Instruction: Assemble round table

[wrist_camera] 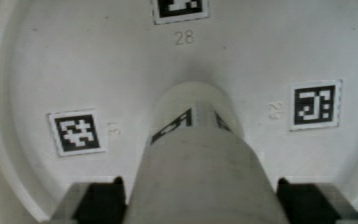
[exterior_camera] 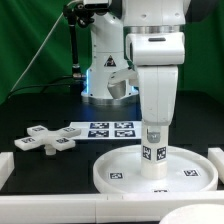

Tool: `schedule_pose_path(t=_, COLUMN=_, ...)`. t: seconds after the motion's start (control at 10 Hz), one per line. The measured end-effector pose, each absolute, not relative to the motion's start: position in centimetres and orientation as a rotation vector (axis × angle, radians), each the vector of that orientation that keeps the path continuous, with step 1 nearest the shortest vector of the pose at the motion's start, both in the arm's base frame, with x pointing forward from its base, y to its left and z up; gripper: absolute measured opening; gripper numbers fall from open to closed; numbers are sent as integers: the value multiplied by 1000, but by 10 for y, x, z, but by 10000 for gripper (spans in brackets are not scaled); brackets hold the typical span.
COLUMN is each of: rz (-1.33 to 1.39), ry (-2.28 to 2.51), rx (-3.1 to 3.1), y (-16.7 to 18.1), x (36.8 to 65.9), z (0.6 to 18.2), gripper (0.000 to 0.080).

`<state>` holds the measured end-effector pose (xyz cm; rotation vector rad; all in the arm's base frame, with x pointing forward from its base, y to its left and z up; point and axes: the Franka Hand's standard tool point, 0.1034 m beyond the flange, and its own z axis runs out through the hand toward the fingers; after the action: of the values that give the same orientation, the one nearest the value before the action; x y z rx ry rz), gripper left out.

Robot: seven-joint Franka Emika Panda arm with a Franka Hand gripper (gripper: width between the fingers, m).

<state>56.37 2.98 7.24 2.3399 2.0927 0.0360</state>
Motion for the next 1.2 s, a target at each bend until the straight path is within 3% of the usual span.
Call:
schedule_pose_path(t=0.5, rz=42, ry=2114, rx=2321, y=25, x=565, z=73, gripper=407)
schedule_pose_path(t=0.9, rz=41, ry=1592, rx=2717, y=26, x=564, z=72, gripper=409)
schedule_pose_path(t=1.2, rz=54, ry=947, rx=3034, y=29, x=559, z=71, gripper=409)
